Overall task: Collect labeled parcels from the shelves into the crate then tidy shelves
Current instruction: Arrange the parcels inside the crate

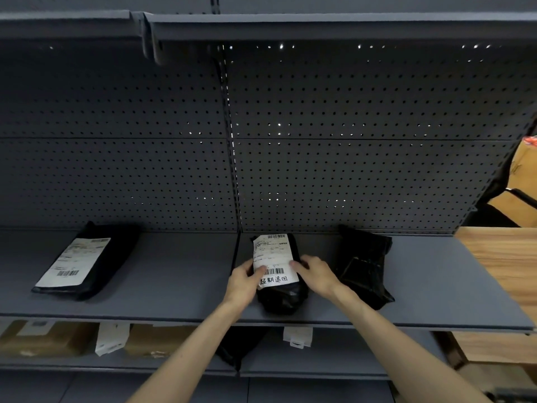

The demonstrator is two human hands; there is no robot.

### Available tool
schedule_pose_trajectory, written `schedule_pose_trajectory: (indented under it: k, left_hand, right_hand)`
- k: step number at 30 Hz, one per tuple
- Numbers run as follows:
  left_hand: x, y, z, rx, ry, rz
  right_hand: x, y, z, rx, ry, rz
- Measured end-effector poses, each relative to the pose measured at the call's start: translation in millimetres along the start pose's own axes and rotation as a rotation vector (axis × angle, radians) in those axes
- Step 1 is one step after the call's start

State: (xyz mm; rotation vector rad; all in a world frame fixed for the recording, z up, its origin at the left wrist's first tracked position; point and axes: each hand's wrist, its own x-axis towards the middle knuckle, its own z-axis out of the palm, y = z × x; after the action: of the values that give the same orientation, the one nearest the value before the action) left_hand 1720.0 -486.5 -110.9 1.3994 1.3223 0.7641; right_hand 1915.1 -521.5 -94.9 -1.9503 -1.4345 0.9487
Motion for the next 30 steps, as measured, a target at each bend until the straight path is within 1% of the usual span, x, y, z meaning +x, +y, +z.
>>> schedule_pose_trajectory:
  k: [6,10,14,17,20,25,30]
  left_hand:
    - [-1.2,-3.8,1.6,-0.055,0.023,-0.042]
    - [-1.0,3.8,0.2,-0.083,0.008,-0.012]
    - [-1.1,26.6,-5.7,-0.132,0.038,0.091]
    - [-1.4,52.9,-12.5,-0.183,0.065,0.179]
    - [1.2,80.8,-20.3,-0.237,0.074,0.274]
    - [2.3,127.6,-32.1,-0.274,0.092,0.432]
    - [-5.2,162.2,-40.4,-0.275,0.125,0.564]
  right_hand:
    - [-4.1,-1.5,7.5,0.098,0.01,0.02]
    - [-6.2,-10.5,4.7,0.104,0.032,0.004]
    - [-4.7,-27.3,-4.8,0.159,0.091,-0.079]
    - [-1.9,-46.1,-17.5,0.248,0.156,-0.156]
    - [3.4,-65.4,-33.1,0.27,0.226,-0.225]
    - [-3.8,-107.9,-63.0,0.311,0.328,-0.369]
    - [-15.1,-135.0,-83.2,0.366,0.374,-0.476]
